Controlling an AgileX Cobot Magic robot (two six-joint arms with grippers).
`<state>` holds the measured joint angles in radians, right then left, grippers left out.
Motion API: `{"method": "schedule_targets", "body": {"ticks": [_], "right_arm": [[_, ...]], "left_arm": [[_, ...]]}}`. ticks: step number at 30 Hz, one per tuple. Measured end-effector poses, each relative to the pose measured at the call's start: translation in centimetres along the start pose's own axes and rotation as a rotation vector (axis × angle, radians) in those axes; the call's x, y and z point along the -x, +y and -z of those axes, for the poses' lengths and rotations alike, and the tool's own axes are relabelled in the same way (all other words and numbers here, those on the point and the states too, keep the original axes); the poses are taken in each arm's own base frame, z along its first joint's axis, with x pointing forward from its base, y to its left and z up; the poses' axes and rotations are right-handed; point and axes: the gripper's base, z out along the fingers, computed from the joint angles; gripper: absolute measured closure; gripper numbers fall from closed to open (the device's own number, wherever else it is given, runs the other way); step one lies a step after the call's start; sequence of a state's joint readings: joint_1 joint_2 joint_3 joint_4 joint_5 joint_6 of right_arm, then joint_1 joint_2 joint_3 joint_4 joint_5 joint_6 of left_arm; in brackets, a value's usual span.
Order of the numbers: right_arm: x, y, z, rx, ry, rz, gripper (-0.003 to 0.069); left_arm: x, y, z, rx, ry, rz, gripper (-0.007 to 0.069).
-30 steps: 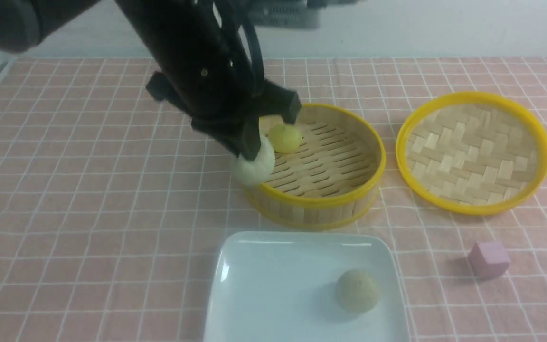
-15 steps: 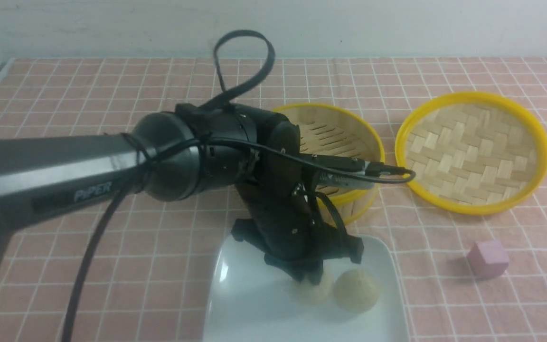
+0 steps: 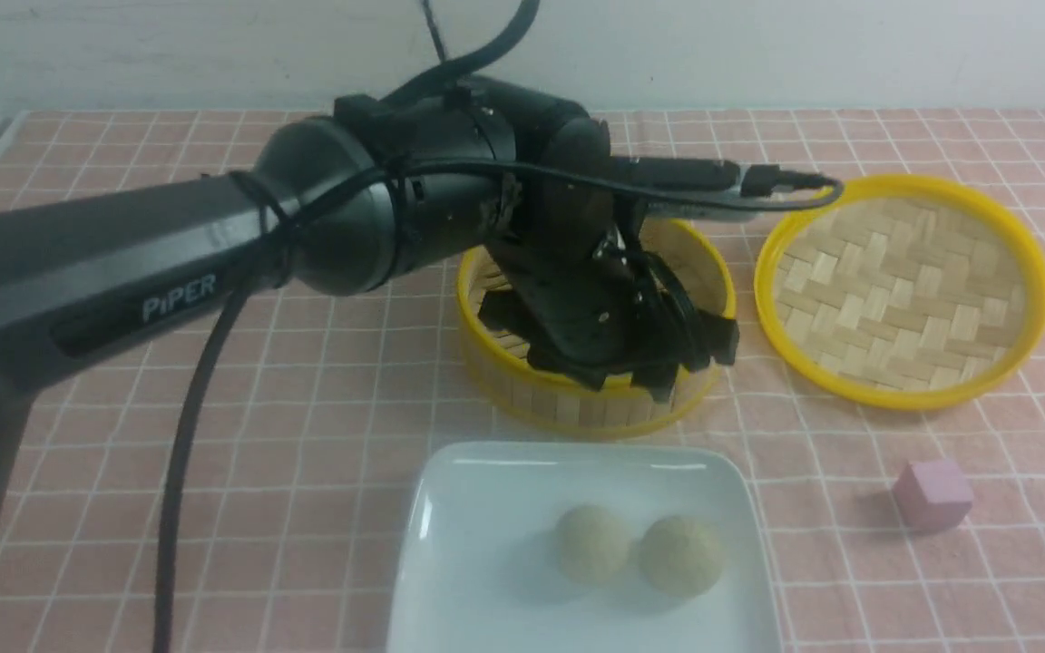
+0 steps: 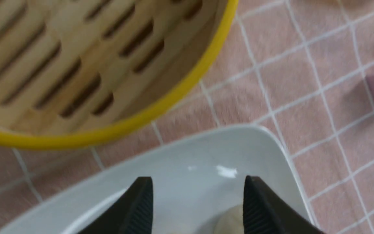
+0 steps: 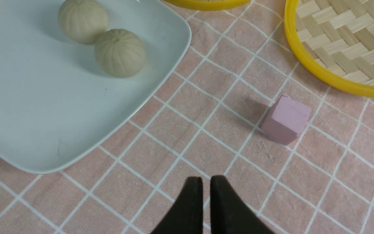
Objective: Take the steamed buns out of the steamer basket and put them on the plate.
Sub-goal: Use the left arm to grab the steamed stuffed bun that is closest to it
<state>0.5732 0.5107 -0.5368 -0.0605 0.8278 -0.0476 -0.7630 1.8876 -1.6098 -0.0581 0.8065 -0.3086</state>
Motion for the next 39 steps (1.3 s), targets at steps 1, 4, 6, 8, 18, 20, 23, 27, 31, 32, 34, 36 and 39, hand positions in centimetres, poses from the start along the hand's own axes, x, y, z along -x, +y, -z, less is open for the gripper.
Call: {"method": "schedule_targets", "body": {"ticks": [1, 4, 6, 8, 18, 20, 23, 27, 31, 32, 34, 36, 39], "right_arm": [[0.0, 0.0, 0.0, 0.0, 0.0, 0.0, 0.0595], [0.0, 0.0, 0.0, 0.0, 0.0, 0.0, 0.0594], [0.0, 0.0, 0.0, 0.0, 0.0, 0.0, 0.0594], [0.0, 0.0, 0.0, 0.0, 0.0, 0.0, 0.0594], [0.0, 0.0, 0.0, -0.001, 0.0, 0.0, 0.058], [0.0, 0.0, 0.0, -0.001, -0.002, 0.0, 0.0578], [0.1, 0.0, 0.0, -0.001, -0.01, 0.0, 0.0574], [0.2, 0.0, 0.0, -0.004, -0.027, 0.002, 0.057], [0.3, 0.0, 0.0, -0.003, -0.028, 0.002, 0.0568], [0.3, 0.0, 0.0, -0.003, -0.028, 0.002, 0.0568], [0.3, 0.0, 0.0, -0.003, -0.028, 0.002, 0.0566], [0.3, 0.0, 0.0, -0.003, -0.028, 0.002, 0.0564], [0.3, 0.0, 0.0, -0.004, -0.028, 0.002, 0.056]], "left_arm": [[0.3, -0.1, 0.2, 0.003, -0.013, -0.004, 0.0229], [1.4, 0.0, 1.1, 0.029, -0.075, 0.021, 0.0228], [1.8, 0.1, 1.3, 0.052, -0.112, 0.05, 0.0228], [2.3, 0.6, 1.4, 0.092, -0.158, 0.071, 0.0228], [5.4, 7.6, -0.5, 0.116, -0.337, 0.324, 0.0227], [5.5, 9.1, -1.1, 0.12, -0.323, 0.354, 0.0225], [5.4, 10.6, -2.0, 0.108, -0.293, 0.373, 0.0224], [5.3, 10.5, -2.8, 0.076, -0.276, 0.371, 0.0224], [5.4, 10.5, -3.8, 0.056, -0.277, 0.382, 0.0224], [5.5, 10.6, -4.2, 0.055, -0.279, 0.381, 0.0224], [5.8, 10.6, -4.6, 0.052, -0.282, 0.38, 0.0224], [6.2, 10.6, -5.2, 0.051, -0.285, 0.377, 0.0224], [7.0, 10.7, -6.0, 0.051, -0.291, 0.369, 0.0224]]}}
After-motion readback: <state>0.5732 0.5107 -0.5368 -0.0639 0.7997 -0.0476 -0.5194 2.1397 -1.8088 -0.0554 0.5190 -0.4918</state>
